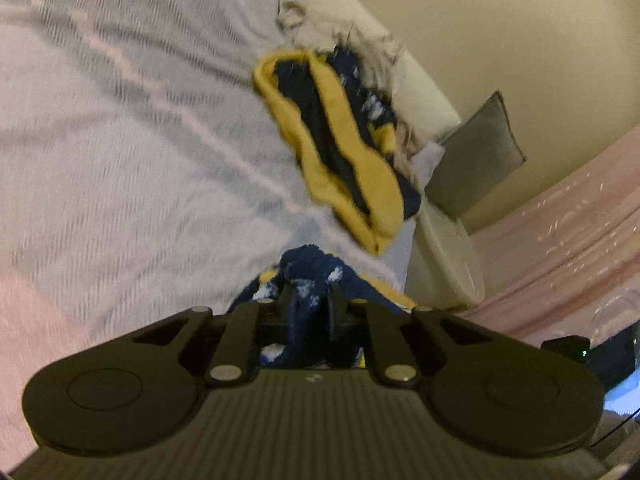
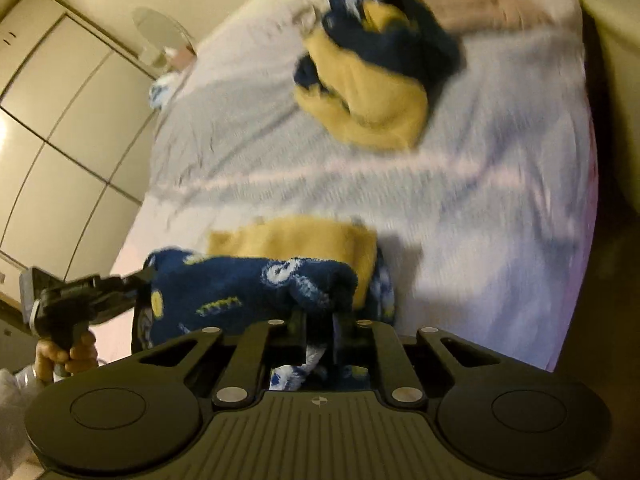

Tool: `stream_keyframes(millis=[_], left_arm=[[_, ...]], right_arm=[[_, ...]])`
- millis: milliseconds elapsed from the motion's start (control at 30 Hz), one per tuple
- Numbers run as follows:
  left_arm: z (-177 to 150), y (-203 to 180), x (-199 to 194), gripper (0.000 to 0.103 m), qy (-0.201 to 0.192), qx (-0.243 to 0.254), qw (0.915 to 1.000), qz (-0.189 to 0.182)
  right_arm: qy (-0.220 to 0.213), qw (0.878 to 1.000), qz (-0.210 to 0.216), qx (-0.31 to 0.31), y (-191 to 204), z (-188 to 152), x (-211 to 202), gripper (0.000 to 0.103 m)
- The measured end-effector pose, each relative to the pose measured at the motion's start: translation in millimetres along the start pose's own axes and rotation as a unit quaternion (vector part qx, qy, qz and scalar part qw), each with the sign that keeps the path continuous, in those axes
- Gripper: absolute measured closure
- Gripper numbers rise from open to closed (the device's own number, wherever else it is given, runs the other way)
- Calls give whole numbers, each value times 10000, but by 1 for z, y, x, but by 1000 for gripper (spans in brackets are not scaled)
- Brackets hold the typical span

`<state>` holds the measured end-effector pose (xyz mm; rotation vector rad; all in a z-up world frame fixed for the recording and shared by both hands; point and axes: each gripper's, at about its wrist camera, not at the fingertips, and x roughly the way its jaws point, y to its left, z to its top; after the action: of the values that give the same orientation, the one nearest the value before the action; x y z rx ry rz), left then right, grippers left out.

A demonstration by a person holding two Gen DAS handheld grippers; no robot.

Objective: Fold clothes

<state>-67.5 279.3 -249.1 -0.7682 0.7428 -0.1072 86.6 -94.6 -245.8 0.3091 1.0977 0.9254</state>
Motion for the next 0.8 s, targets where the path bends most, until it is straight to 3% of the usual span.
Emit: stream_keyframes(millis=[233, 467, 567, 633, 700, 800], left_arm=[[30, -7, 23, 92, -249, 54, 9997, 7], [48, 8, 91, 92, 218, 94, 9984, 513], [54, 4, 98, 92, 151, 223, 9980, 577], [59, 2, 96, 92, 56, 324, 9979, 559], [57, 7, 111, 92, 321, 397, 9959, 752], [48, 17, 135, 91, 712, 382, 9916, 1012]], right_arm=[[-441, 9984, -341, -103, 11, 41, 2, 94], [-227, 9920, -1211, 270, -11, 44, 47, 94], [-389, 9892, -1263, 629, -16, 48, 47, 94], [-600, 9904, -1153, 465, -7, 53, 35, 94], [-568, 9908, -1187, 303, -5, 55, 36, 94], [-71, 9868, -1543, 478, -18, 48, 66, 94]])
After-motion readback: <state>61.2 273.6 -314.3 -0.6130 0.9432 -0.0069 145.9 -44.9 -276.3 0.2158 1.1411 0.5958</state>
